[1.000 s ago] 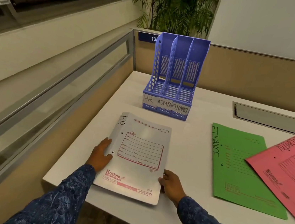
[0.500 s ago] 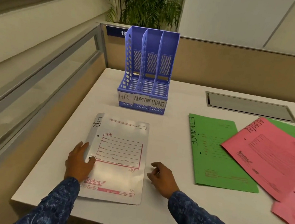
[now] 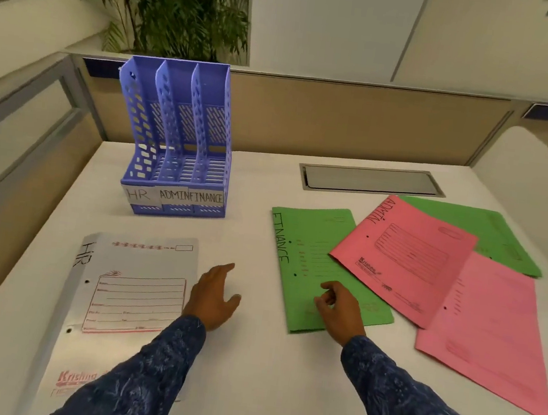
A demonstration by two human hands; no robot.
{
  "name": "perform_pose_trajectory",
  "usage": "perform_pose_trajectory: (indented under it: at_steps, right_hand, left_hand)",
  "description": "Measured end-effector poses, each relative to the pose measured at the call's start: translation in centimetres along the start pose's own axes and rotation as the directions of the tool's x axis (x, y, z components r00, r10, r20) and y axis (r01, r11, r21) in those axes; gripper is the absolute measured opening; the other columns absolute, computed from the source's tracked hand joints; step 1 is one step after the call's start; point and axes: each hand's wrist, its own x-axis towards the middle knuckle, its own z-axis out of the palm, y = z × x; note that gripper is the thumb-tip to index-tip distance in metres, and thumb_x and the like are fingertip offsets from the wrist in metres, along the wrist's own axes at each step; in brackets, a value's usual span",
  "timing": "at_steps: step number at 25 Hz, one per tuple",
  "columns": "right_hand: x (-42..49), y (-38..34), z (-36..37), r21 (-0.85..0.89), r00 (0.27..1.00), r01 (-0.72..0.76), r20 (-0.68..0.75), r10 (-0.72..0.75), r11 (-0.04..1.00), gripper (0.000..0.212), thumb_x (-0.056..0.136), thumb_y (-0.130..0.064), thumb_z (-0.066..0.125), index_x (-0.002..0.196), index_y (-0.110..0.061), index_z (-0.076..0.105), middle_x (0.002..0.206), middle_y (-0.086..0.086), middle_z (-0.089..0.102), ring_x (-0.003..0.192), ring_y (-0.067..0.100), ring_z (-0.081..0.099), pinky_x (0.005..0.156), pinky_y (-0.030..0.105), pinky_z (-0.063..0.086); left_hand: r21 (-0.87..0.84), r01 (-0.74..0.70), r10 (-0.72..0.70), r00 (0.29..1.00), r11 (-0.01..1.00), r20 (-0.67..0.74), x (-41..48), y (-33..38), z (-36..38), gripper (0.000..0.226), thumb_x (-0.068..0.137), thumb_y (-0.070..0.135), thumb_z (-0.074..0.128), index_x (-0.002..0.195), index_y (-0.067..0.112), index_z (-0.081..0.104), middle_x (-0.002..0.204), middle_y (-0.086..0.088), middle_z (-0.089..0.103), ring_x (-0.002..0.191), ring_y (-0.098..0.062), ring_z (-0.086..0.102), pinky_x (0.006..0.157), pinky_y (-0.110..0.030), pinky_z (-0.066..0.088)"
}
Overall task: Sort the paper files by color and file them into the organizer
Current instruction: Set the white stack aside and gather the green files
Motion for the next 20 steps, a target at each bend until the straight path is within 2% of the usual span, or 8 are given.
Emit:
perform_pose_trajectory:
  at_steps: [3, 6, 9, 12, 16, 19, 20]
  right_hand:
    - [1.1, 3.8, -3.5, -0.111, 0.988, -0.133, -0.091, 0.123, 0.985, 0.041, 0.087, -0.022, 0.069, 0.123, -0.008, 0.056, 0.11, 0.009, 0.057, 0.103, 0.025, 0.056, 0.088, 0.035, 0.045]
    - [1.4, 6.8, -5.7, -0.224, 0.955, -0.283, -0.153, 0.253, 0.933, 0.058, 0.083, -0.033, 0.072, 0.131, -0.01, 0.049, 0.129, 0.014, 0.049, 0.121, 0.032, 0.047, 0.099, 0.04, 0.042]
    - [1.5, 8.4, -6.5, -0.263, 0.943, -0.329, -0.136, 0.303, 0.907, 0.066, 0.081, -0.038, 0.072, 0.135, -0.01, 0.045, 0.134, 0.016, 0.046, 0.124, 0.034, 0.044, 0.101, 0.042, 0.042]
    - [1.7, 8.8, -6.6, -0.262, 0.946, -0.322, -0.12, 0.301, 0.91, 0.065, 0.081, -0.039, 0.072, 0.135, -0.012, 0.045, 0.133, 0.016, 0.046, 0.123, 0.034, 0.045, 0.101, 0.043, 0.043]
    - [1.9, 8.8, -6.6, -0.237, 0.942, -0.335, -0.12, 0.314, 0.912, 0.063, 0.081, -0.039, 0.073, 0.133, -0.014, 0.047, 0.128, 0.015, 0.048, 0.12, 0.034, 0.047, 0.1, 0.045, 0.043]
    - [1.9, 8.8, -6.5, -0.207, 0.943, -0.332, -0.078, 0.323, 0.92, 0.06, 0.082, -0.039, 0.072, 0.132, -0.016, 0.048, 0.128, 0.013, 0.05, 0.12, 0.032, 0.047, 0.101, 0.045, 0.041]
    - [1.8, 8.8, -6.4, -0.195, 0.944, -0.331, -0.065, 0.325, 0.923, 0.059, 0.083, -0.039, 0.071, 0.132, -0.016, 0.048, 0.128, 0.013, 0.05, 0.12, 0.032, 0.046, 0.102, 0.045, 0.04]
  left_hand:
    - [-0.09, 0.065, -0.047, 0.981, 0.994, 0.186, 1.8, 3.6, 3.6, 0.072, 0.09, 0.028, 0.066, 0.15, 0.015, 0.028, 0.152, -0.009, 0.036, 0.137, -0.025, 0.038, 0.114, -0.037, 0.032]
    - [-0.207, 0.203, -0.146, 0.954, 0.957, 0.261, 2.9, 6.1, 6.7, 0.074, 0.088, 0.026, 0.069, 0.149, 0.012, 0.029, 0.15, -0.014, 0.04, 0.136, -0.026, 0.042, 0.107, -0.035, 0.038]
    - [-0.239, 0.245, -0.194, 0.957, 0.94, 0.215, 3.3, 7.6, 8.8, 0.069, 0.087, 0.024, 0.069, 0.145, 0.01, 0.035, 0.144, -0.013, 0.047, 0.129, -0.025, 0.048, 0.101, -0.031, 0.041]
    - [-0.32, 0.298, -0.254, 0.952, 0.899, 0.172, 3.5, 8.7, 9.8, 0.067, 0.086, 0.021, 0.07, 0.143, 0.009, 0.036, 0.137, -0.012, 0.054, 0.117, -0.024, 0.057, 0.092, -0.029, 0.047]
    - [-0.45, 0.407, -0.371, 0.913, 0.795, 0.17, 4.0, 9.3, 10.3, 0.074, 0.085, 0.021, 0.071, 0.145, 0.005, 0.031, 0.136, -0.011, 0.054, 0.112, -0.024, 0.058, 0.089, -0.029, 0.047]
    - [-0.477, 0.401, -0.377, 0.914, 0.782, 0.149, 4.3, 8.9, 10.5, 0.046, 0.084, 0.016, 0.07, 0.126, 0.005, 0.054, 0.126, -0.01, 0.063, 0.099, -0.022, 0.064, 0.082, -0.029, 0.052]
    - [-0.484, 0.385, -0.37, 0.92, 0.786, 0.13, 4.2, 8.9, 10.5, 0.041, 0.085, 0.014, 0.069, 0.123, 0.005, 0.056, 0.122, -0.009, 0.065, 0.096, -0.022, 0.064, 0.082, -0.03, 0.053]
